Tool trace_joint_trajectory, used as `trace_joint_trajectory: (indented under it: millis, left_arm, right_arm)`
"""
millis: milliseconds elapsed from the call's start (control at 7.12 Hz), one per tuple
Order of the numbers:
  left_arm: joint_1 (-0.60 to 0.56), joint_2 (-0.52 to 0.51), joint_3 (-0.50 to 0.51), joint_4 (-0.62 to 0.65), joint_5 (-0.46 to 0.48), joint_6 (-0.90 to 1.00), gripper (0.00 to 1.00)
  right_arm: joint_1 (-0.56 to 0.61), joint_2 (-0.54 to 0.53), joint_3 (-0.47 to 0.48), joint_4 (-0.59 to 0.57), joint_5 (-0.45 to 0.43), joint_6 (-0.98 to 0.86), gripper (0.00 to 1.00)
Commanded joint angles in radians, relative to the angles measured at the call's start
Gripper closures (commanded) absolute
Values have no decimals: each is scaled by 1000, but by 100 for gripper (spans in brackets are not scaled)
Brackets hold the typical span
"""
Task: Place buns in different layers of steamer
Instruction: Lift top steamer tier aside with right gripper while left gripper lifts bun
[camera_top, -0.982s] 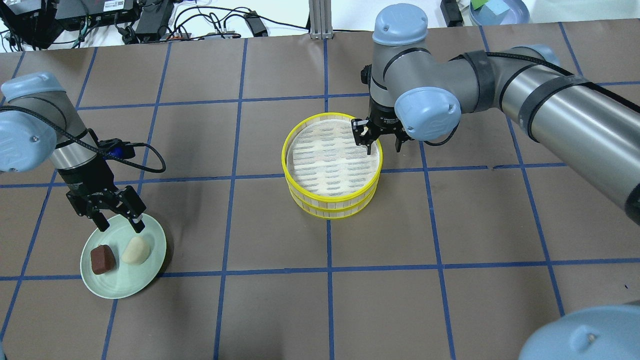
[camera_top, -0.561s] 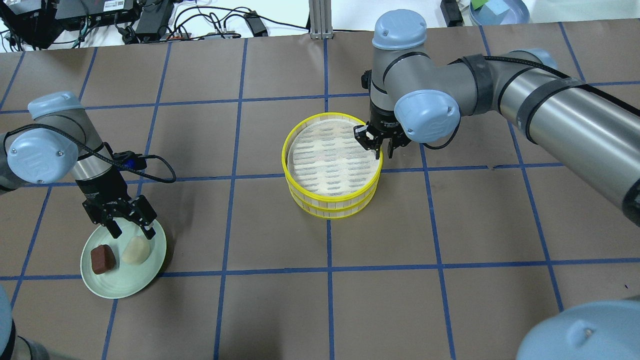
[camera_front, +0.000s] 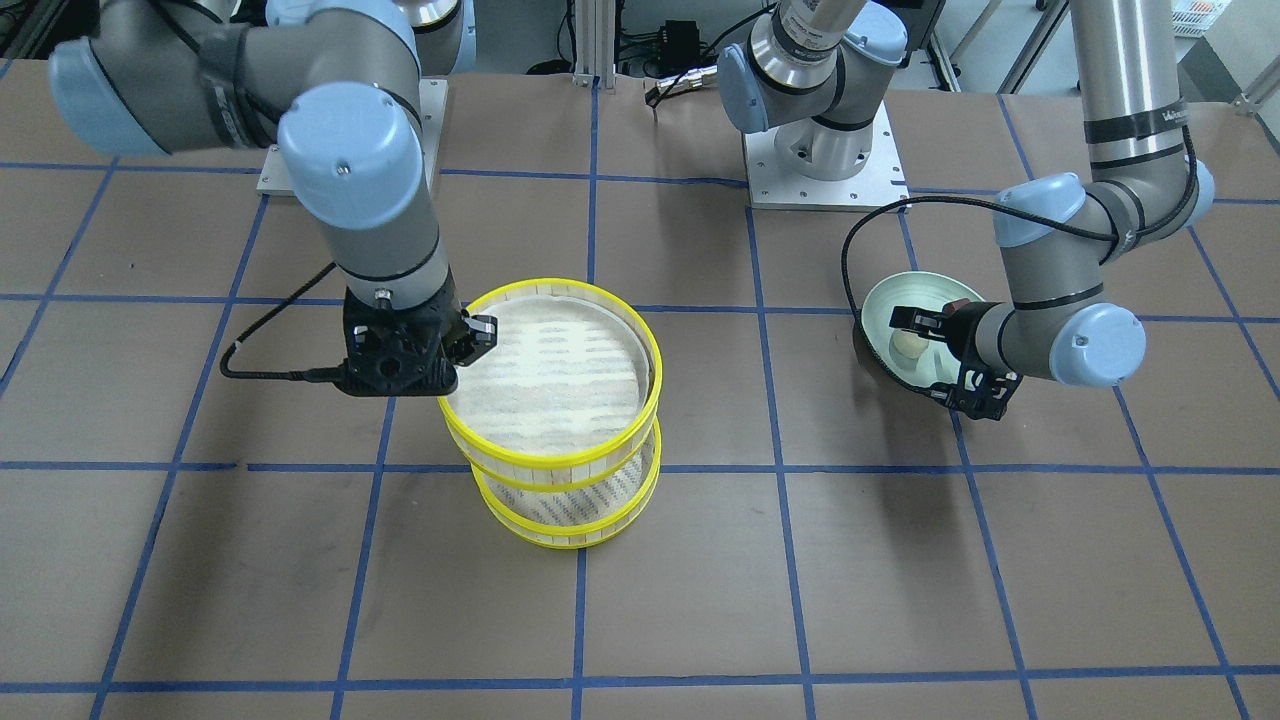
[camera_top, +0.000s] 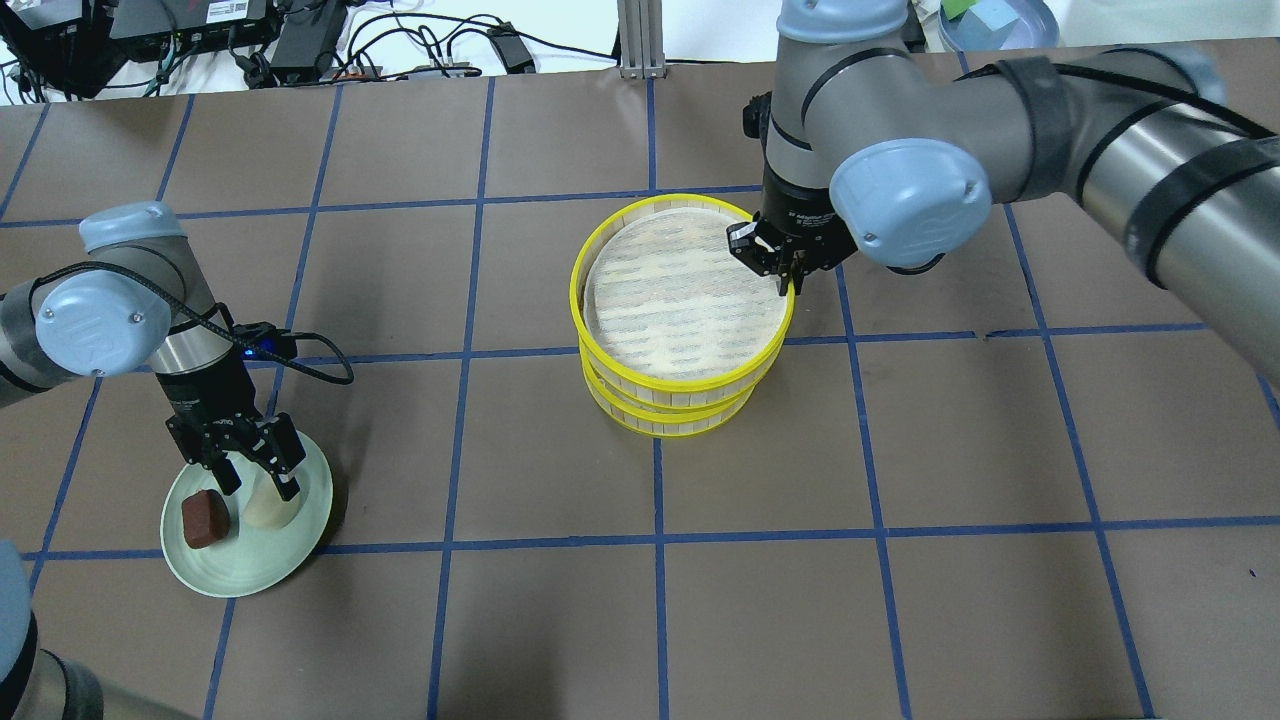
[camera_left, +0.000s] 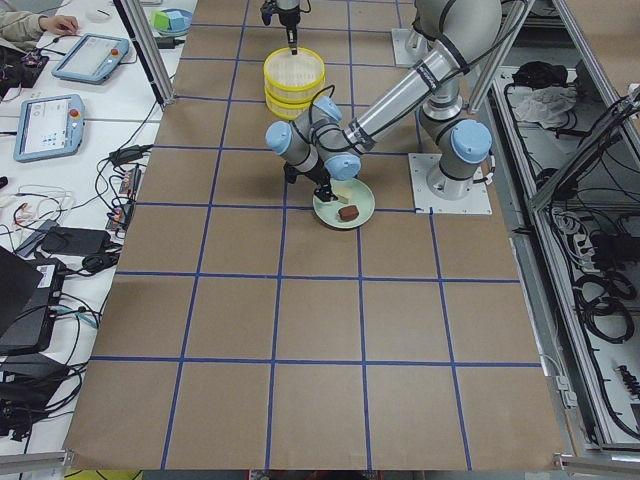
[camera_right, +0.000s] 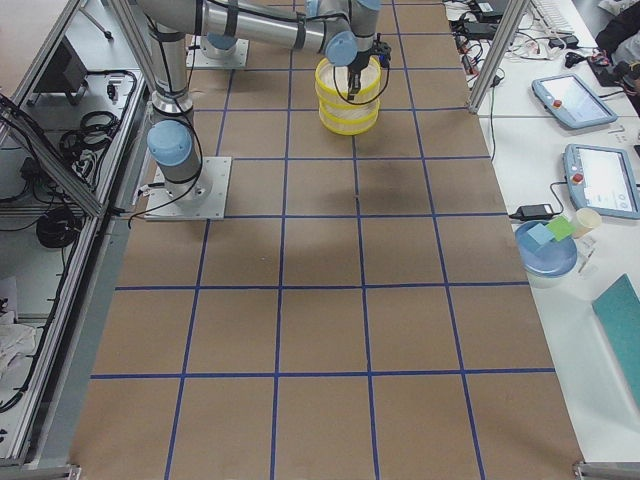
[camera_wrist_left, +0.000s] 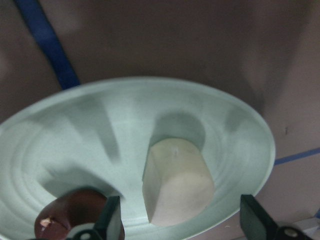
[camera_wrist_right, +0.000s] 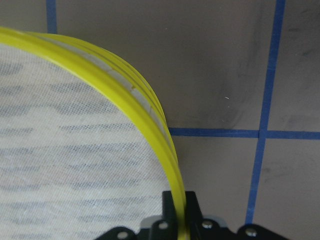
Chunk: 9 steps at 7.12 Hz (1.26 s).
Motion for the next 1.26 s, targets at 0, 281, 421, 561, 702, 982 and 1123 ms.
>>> trace_joint_trajectory:
  millis: [0,281,421,561,702,982,1123]
  left_arm:
    - [5,-12,-4,2,-3,-2,14]
    - [5,-31,8,3,-55,-5,71]
    - [5,-44,13,3,-59,-7,74]
    - [5,-39,19,3,-66,-9,100]
    - [5,-39,59,-14,-65,-9,100]
    - [11,-4,109,-55,-120,-1,100]
    - [23,25,169,-110,-143,-8,100]
  right_arm:
    - [-61,-134,-6,153,-13,-35,100]
    - [-168,-218,-6,254,-10,-163,100]
    - [-196,-263,-6,270,-11,-173,100]
    - [-198,-281,-3,284,-13,-188,100]
    - [-199,-281,-1,290,-10,-207,100]
    - [-199,-280,-1,292,-11,-215,100]
    - [-201,-280,-1,292,-11,-213,100]
